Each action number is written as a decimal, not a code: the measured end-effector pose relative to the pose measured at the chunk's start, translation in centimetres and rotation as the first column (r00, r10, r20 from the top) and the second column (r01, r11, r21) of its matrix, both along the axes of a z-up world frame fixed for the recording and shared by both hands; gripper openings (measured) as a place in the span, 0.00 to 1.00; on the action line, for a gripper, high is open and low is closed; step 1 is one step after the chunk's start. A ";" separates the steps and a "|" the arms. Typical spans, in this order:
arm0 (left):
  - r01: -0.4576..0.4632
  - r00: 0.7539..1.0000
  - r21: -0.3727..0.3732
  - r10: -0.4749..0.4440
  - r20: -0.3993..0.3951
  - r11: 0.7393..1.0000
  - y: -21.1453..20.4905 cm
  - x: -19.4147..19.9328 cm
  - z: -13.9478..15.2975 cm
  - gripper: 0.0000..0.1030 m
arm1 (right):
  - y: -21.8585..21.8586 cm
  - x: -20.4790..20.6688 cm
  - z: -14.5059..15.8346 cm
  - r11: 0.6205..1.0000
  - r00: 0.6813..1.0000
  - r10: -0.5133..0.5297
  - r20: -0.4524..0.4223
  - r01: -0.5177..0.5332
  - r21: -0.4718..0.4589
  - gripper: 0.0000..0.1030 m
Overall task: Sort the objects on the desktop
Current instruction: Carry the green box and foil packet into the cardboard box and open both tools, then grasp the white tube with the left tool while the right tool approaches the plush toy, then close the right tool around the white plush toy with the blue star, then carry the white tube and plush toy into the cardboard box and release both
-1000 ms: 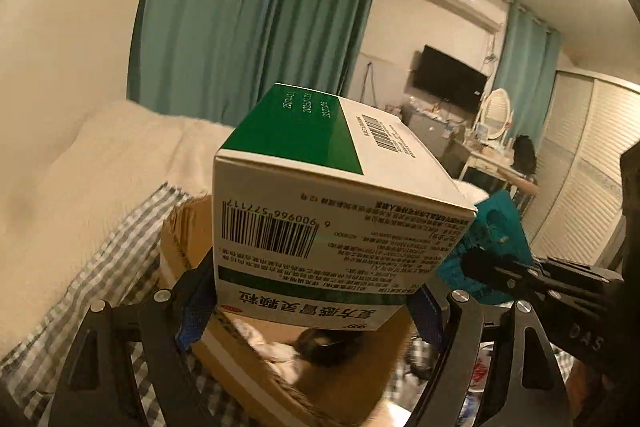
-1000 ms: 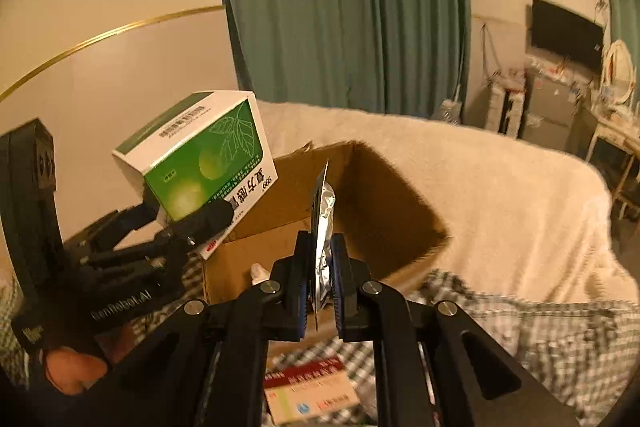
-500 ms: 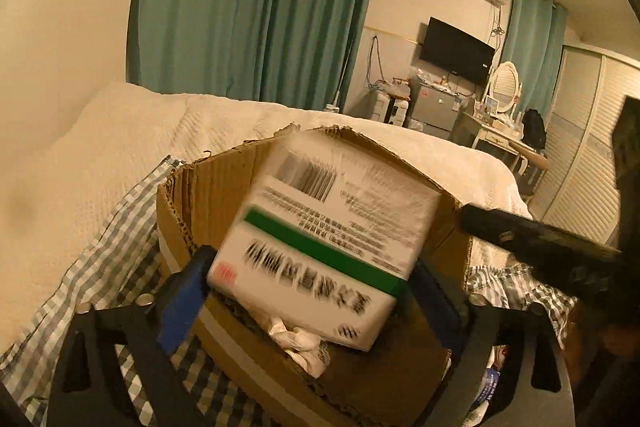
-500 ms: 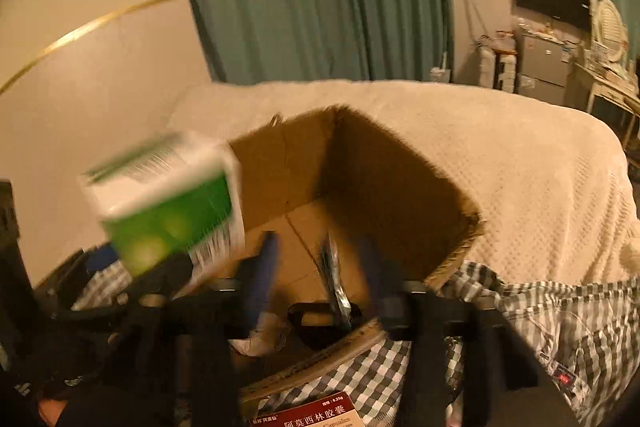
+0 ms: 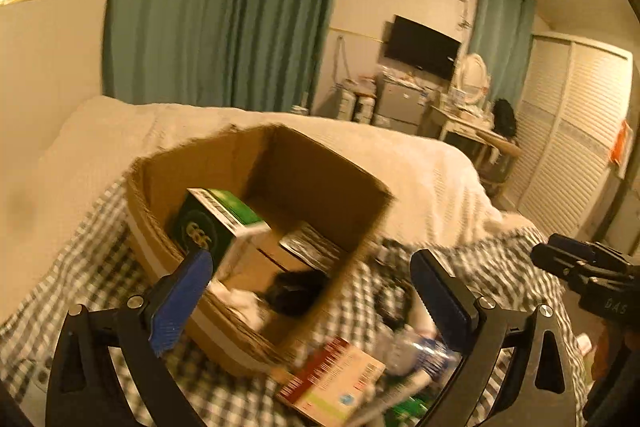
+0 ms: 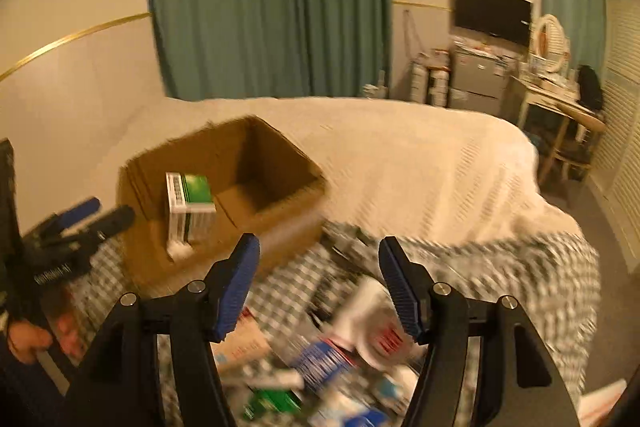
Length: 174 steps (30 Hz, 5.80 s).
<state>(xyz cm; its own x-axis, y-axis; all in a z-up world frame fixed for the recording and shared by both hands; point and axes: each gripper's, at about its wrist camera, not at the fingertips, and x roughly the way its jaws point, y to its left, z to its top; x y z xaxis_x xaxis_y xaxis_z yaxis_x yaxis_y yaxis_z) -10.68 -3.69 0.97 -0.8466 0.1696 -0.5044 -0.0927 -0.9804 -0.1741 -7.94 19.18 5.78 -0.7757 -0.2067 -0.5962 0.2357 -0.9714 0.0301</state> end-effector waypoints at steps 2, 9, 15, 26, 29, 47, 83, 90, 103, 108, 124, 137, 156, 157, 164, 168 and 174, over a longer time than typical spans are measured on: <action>0.025 1.000 -0.003 -0.025 0.013 1.000 1.5 0.7 -0.6 0.99 | 1.6 0.7 -1.1 1.000 0.999 -0.018 0.029 0.018 0.001 0.60; 0.149 0.986 -0.076 -0.141 0.093 0.986 7.3 2.8 -5.0 0.99 | 5.5 2.3 -5.7 0.997 0.989 -0.076 0.123 0.074 0.028 0.60; 0.222 0.965 -0.132 -0.198 0.174 0.966 9.1 2.4 -9.2 0.99 | 7.3 2.7 -10.0 0.995 0.972 -0.091 0.218 0.080 0.058 0.60; 0.300 0.923 -0.194 -0.232 0.308 0.934 10.7 1.8 -14.4 0.96 | 7.3 1.4 -13.8 0.993 0.936 -0.115 0.333 0.096 0.072 0.60; 0.318 0.911 -0.205 -0.238 0.337 0.926 11.0 1.7 -15.2 0.91 | 7.2 0.9 -14.6 0.990 0.922 -0.132 0.363 0.108 0.087 0.60; 0.404 0.878 -0.196 -0.318 0.359 0.894 12.7 0.1 -15.9 0.34 | 6.7 -1.9 -17.7 0.968 0.862 -0.249 0.441 0.213 0.129 0.69; 0.335 0.903 -0.037 -0.310 0.297 0.941 9.4 0.7 -13.7 0.25 | 7.8 -1.2 -17.1 0.966 0.873 -0.247 0.421 0.255 0.039 0.61; 0.332 0.903 -0.028 -0.309 0.299 0.943 9.3 0.6 -13.8 0.25 | 6.7 -3.4 -18.9 0.961 0.849 -0.276 0.450 0.257 0.102 0.69; 0.330 0.909 -0.021 -0.311 0.278 0.944 8.8 1.0 -13.4 0.25 | 7.7 -2.8 -18.3 0.959 0.861 -0.275 0.428 0.275 0.063 0.64; 0.333 0.912 -0.018 -0.318 0.259 0.943 8.8 1.4 -12.8 0.25 | 8.3 -0.9 -16.4 0.964 0.885 -0.252 0.391 0.266 0.017 0.64; 0.321 0.935 0.012 -0.319 0.152 0.947 7.8 2.8 -8.7 0.22 | 6.9 3.1 -10.9 0.978 0.946 -0.167 0.278 0.195 -0.076 0.64; 0.325 0.911 -0.036 -0.303 0.279 0.945 9.0 0.6 -12.6 0.21 | 5.9 3.3 -10.1 0.984 0.955 -0.136 0.264 0.161 -0.075 0.64; 0.313 0.922 -0.016 -0.300 0.246 0.950 8.8 -0.4 -12.7 0.15 | 6.6 3.6 -10.5 0.983 0.953 -0.128 0.274 0.160 -0.095 0.64; 0.304 0.928 0.001 -0.296 0.226 0.953 8.4 -0.1 -12.1 0.15 | 6.5 3.8 -10.1 0.983 0.956 -0.125 0.266 0.155 -0.097 0.64; 0.275 0.958 0.063 -0.279 0.069 0.959 6.1 1.4 -5.7 0.15 | 5.1 3.8 -6.8 0.986 0.975 -0.062 0.214 0.093 -0.137 0.64; 0.237 0.971 0.059 -0.237 -0.012 0.970 4.4 0.8 -1.6 0.15 | 2.8 2.4 -3.2 0.984 0.988 0.032 0.152 -0.005 -0.178 0.64; 0.095 0.994 0.006 -0.095 -0.054 0.995 0.5 -3.3 1.6 0.15 | -3.5 -3.2 1.4 0.978 0.988 0.149 0.042 -0.141 -0.154 0.64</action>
<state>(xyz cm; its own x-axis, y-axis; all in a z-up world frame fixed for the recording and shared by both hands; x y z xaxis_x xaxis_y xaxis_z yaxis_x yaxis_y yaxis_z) -14.02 -3.16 2.54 -0.8521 0.2547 -0.4572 -0.1947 -0.9651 -0.1750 -11.10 15.71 7.16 -0.6994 -0.4050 -0.5889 0.3677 -0.9104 0.1895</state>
